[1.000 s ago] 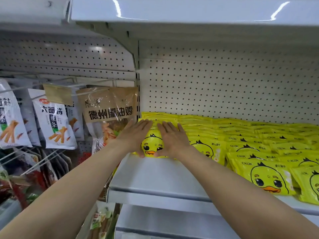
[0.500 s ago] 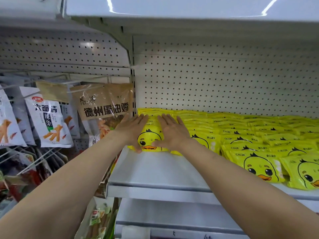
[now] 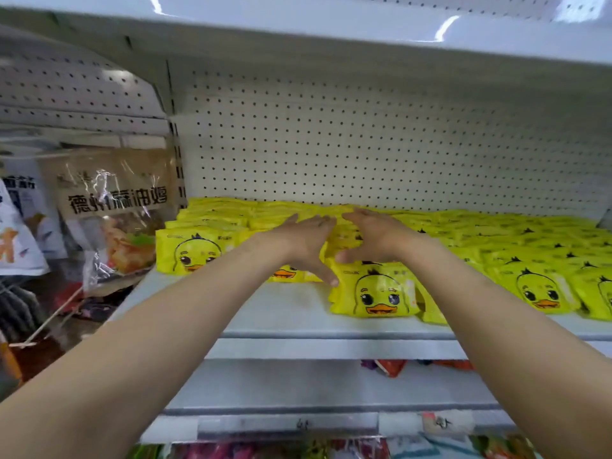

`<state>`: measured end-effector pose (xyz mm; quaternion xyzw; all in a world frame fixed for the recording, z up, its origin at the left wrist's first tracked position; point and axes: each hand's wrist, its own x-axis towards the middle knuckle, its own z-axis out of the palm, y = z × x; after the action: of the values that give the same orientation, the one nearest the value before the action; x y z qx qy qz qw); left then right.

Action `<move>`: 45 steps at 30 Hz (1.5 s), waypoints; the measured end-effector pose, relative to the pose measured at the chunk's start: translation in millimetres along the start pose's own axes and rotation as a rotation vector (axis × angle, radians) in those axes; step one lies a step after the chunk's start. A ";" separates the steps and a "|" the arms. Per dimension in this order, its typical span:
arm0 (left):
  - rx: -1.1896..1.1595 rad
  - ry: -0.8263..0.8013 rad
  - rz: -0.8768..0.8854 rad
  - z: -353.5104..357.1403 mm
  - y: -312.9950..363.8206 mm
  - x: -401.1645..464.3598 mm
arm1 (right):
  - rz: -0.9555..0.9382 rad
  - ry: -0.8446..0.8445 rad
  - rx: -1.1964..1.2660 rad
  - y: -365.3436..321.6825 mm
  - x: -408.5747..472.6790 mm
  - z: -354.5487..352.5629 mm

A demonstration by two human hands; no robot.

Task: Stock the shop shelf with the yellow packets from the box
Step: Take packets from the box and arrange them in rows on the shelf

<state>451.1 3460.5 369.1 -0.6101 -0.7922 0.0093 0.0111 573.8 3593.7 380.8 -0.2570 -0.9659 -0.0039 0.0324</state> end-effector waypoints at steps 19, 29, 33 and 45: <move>0.176 -0.078 -0.218 33.8 78.8 44.4 | -0.217 -0.066 -0.055 84.3 -15.6 57.6; 0.250 0.079 -0.223 47.8 52.5 84.3 | -0.197 0.080 -0.162 85.9 29.2 55.1; 0.270 0.147 -0.251 51.9 46.2 95.0 | -0.169 0.148 -0.154 82.7 43.1 59.5; 0.184 0.061 -0.261 51.1 45.8 103.9 | -0.132 -0.023 -0.094 106.2 39.7 54.2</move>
<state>467.4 3572.6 317.4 -0.4985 -0.8598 0.0615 0.0921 588.9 3706.9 328.4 -0.1942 -0.9797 -0.0482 0.0088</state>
